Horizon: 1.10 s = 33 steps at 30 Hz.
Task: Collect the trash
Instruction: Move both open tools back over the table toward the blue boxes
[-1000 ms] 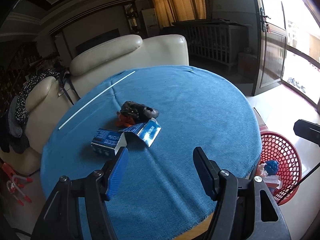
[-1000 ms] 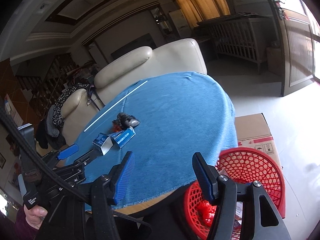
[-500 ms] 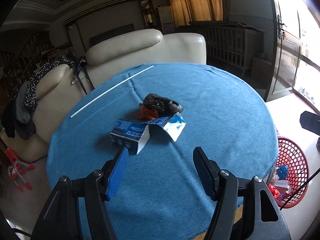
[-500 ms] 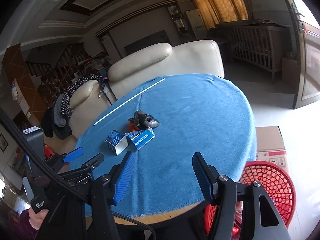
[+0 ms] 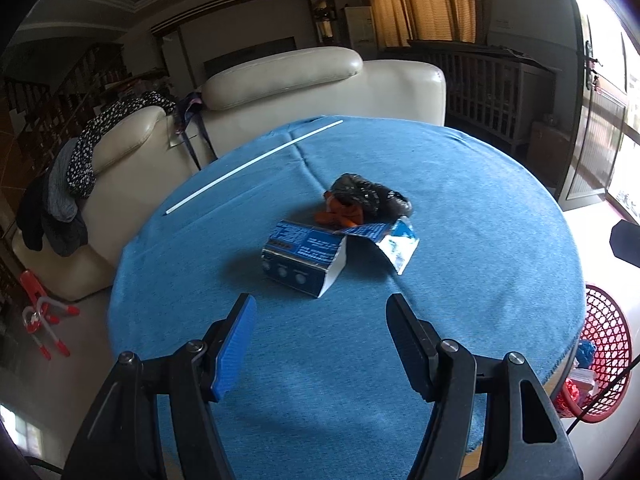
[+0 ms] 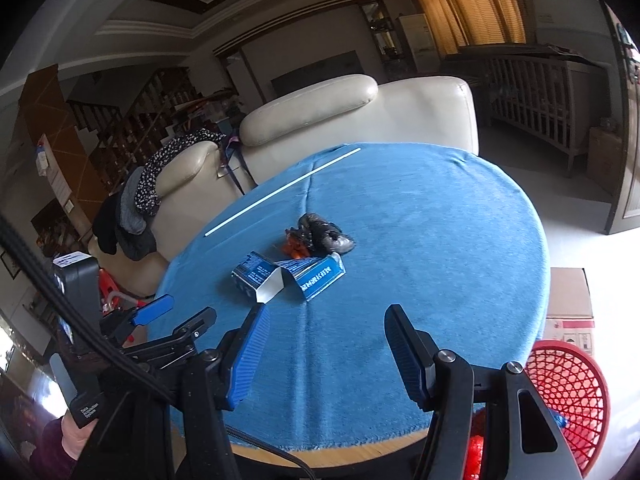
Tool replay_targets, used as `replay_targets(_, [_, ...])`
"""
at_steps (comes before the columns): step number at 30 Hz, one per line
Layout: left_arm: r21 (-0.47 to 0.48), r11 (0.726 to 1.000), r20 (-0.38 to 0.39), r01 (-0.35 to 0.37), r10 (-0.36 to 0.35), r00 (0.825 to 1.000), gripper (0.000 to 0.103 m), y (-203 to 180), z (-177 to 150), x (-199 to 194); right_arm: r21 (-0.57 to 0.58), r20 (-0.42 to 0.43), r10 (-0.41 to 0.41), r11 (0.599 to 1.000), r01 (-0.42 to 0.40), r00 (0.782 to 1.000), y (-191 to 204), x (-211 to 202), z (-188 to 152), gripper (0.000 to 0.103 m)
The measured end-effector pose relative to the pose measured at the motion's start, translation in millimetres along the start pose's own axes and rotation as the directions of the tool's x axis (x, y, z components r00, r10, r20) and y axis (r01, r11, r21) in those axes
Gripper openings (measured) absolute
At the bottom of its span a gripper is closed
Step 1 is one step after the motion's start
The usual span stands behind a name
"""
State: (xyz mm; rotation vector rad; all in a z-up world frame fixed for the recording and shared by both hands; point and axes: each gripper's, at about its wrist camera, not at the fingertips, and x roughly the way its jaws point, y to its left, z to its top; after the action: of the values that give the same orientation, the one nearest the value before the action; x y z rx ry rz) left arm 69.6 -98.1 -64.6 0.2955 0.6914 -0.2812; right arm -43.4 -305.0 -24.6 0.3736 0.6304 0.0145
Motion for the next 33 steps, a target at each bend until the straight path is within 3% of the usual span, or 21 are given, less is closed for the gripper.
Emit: replay_targets(33, [-0.071,0.996,-0.105,-0.045,0.037,0.994,0.068,53,-5,59,-0.048,-0.114,0.031,0.998,-0.037,0.993,30,78,21,0.064])
